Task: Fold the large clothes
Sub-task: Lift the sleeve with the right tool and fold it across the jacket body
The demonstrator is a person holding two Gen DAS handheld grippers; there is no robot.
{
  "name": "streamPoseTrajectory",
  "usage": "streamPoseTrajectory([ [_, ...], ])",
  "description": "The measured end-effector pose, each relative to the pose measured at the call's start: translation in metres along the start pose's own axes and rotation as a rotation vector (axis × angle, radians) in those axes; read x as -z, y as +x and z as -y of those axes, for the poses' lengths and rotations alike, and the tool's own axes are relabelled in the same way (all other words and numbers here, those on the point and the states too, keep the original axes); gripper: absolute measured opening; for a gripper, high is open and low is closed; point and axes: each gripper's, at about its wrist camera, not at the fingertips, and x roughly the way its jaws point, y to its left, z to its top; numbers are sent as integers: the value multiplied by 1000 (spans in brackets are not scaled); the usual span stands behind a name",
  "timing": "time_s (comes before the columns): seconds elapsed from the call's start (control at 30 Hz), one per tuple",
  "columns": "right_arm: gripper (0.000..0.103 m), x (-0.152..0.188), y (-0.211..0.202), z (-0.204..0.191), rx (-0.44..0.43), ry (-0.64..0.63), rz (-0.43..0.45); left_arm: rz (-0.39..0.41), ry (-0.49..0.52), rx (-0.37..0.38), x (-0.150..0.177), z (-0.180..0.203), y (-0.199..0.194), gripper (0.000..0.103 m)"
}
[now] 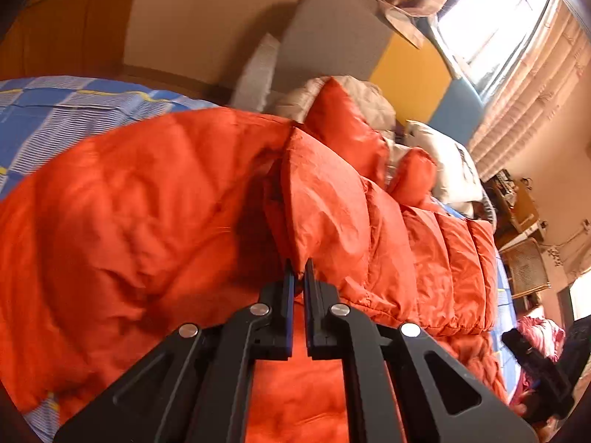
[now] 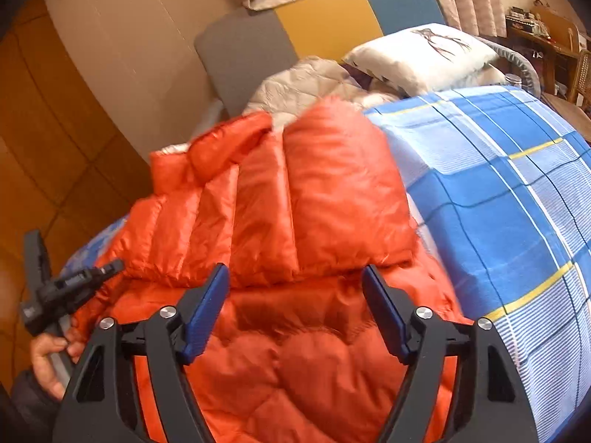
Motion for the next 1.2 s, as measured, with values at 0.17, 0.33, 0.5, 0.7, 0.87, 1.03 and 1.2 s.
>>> streamPoseTrajectory([
  [0.17, 72, -13, 32, -1, 90, 21, -18, 19, 4, -64, 2, -10, -5, 4],
  [0.33, 67, -10, 72, 1, 164, 13, -100, -14, 15, -132, 13, -25, 4, 4],
  [0.5, 66, -3, 97, -5, 246, -53, -139, -27, 27, -151, 22, -36, 13, 6],
  [0.7, 74, 0, 85, -17, 293, -99, -124, 4, 14, -174, 29, -28, -5, 45],
  [0.87, 82, 20, 57, -30, 277, -144, -97, 38, 3, -169, 48, -30, -38, 50],
  [1.03, 82, 46, 38, -46, 290, -214, -114, 65, -18, -158, 72, -38, -69, 53],
  [1.2, 82, 73, 14, -64, 271, -267, -108, 90, -76, -127, 100, -59, -110, 58],
])
